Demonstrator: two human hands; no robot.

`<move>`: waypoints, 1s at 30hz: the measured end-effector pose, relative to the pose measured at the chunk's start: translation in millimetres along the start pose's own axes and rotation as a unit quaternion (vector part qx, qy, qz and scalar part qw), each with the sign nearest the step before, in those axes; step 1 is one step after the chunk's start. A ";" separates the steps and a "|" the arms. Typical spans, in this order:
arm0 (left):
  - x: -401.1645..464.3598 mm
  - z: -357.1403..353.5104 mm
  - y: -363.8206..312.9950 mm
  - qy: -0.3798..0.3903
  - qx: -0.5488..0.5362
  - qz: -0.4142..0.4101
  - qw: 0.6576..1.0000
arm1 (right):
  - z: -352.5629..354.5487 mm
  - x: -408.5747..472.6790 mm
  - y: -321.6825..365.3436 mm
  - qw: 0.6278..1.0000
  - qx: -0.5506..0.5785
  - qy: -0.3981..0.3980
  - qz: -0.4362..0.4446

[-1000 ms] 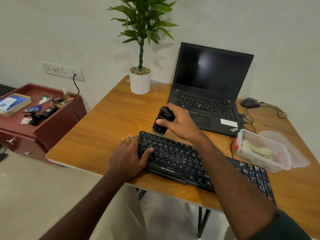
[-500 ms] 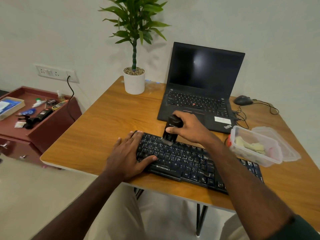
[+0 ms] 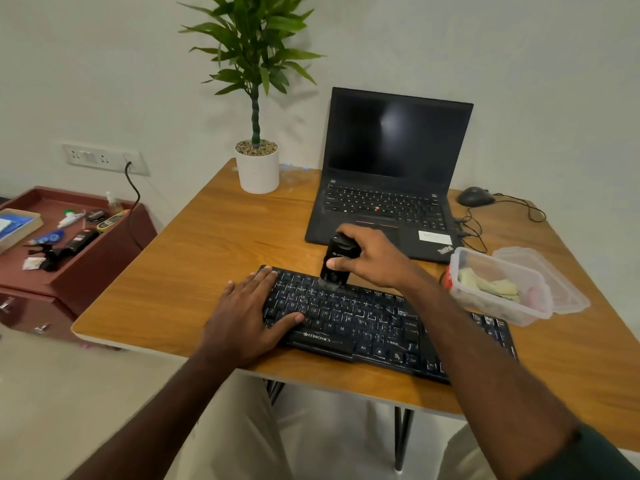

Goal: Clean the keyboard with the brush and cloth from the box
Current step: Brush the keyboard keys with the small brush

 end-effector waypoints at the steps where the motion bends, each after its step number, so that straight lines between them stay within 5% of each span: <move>1: 0.1 0.0 0.0 0.000 0.000 0.000 1.000 | 5.7 0.8 -3.8 1.000 -0.020 0.017 -0.004; 6: 0.4 -0.1 0.9 -0.006 -0.001 0.002 1.000 | 32.7 3.1 -12.7 0.994 -0.097 0.046 -0.016; 16: 0.3 -0.5 -0.5 -0.004 -0.006 0.001 1.000 | -13.2 4.6 8.8 0.999 0.037 -0.038 0.009; 20: 0.5 0.3 0.3 -0.004 -0.009 0.000 1.000 | 4.4 1.2 0.1 0.999 -0.026 0.023 0.005; 23: 0.8 -0.2 0.8 -0.006 -0.010 0.001 1.000 | 27.5 0.0 -11.7 0.995 -0.097 -0.005 -0.005; 27: 0.8 0.1 0.0 -0.008 -0.009 -0.001 1.000 | 29.2 -8.7 -19.6 1.000 0.025 -0.008 -0.010; 30: 0.8 0.2 -0.2 -0.008 -0.009 -0.001 1.000 | 14.0 -7.6 -22.2 1.000 -0.002 -0.022 -0.012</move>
Point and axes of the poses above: each hand's wrist, its own x-axis towards the middle knuckle, its own z-axis out of the back of the hand, y = z × x, the point moved 4 cm from there along x, towards the middle knuckle, and after that the axes turned 13 degrees about -z, right-handed, at the moved point
